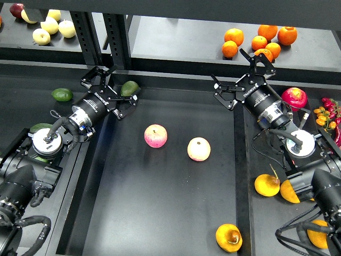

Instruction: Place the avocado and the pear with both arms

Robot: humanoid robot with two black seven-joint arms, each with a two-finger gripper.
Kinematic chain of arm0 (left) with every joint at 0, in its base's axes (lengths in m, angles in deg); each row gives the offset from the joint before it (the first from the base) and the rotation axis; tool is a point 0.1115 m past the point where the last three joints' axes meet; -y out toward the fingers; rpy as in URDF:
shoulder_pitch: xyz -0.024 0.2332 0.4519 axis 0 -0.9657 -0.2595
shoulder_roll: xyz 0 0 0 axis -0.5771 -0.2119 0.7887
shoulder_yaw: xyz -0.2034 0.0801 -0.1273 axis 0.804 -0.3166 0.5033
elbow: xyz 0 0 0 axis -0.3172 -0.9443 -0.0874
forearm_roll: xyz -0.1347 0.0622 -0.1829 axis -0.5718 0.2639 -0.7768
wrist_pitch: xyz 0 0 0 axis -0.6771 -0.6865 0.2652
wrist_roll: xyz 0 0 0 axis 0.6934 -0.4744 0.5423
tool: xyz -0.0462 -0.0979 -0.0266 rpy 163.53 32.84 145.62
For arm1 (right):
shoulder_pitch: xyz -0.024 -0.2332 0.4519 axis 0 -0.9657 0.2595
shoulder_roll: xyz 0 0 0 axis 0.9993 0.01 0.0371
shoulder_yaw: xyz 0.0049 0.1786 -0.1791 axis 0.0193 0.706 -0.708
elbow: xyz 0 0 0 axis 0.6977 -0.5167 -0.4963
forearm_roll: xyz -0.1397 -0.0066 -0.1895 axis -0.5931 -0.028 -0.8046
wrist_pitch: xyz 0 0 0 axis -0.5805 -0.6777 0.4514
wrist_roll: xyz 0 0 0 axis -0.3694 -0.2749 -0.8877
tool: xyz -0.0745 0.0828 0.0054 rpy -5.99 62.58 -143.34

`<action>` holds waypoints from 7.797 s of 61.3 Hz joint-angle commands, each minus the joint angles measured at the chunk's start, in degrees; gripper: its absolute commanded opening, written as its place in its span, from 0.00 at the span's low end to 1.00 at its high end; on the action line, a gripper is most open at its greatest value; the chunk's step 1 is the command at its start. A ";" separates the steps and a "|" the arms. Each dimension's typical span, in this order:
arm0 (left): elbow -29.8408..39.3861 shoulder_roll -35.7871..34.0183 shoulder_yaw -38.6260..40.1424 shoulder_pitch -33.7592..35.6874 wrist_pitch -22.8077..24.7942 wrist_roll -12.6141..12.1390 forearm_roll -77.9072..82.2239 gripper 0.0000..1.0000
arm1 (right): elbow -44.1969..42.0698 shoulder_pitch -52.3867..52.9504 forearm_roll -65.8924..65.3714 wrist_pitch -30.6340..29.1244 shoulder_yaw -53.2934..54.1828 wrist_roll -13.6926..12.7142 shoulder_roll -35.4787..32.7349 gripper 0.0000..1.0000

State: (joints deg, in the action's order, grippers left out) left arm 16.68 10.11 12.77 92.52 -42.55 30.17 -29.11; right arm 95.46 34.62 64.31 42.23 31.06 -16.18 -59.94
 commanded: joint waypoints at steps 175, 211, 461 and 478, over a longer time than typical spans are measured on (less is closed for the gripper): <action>2.77 -0.02 0.01 -6.21 -0.01 3.96 -4.82 0.99 | 24.01 1.68 -1.84 0.00 -71.86 -17.19 -33.84 0.99; 2.86 -0.02 0.01 -6.39 -0.01 3.96 -4.91 0.99 | 21.11 -1.66 -4.13 0.00 -71.59 -17.19 -30.76 0.99; 4.53 -0.02 0.01 -7.62 -0.01 3.78 -4.91 0.99 | 16.45 -15.20 9.58 0.00 -54.37 -17.19 -44.65 0.09; 4.53 -0.02 0.01 -7.88 -0.01 3.87 -4.82 0.99 | 12.85 -15.73 9.58 0.00 -54.37 -17.19 -41.40 0.15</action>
State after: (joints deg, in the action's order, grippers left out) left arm 21.21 10.09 12.79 84.87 -42.56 34.00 -33.99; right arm 109.71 18.95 73.89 42.23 -23.31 -33.37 -102.50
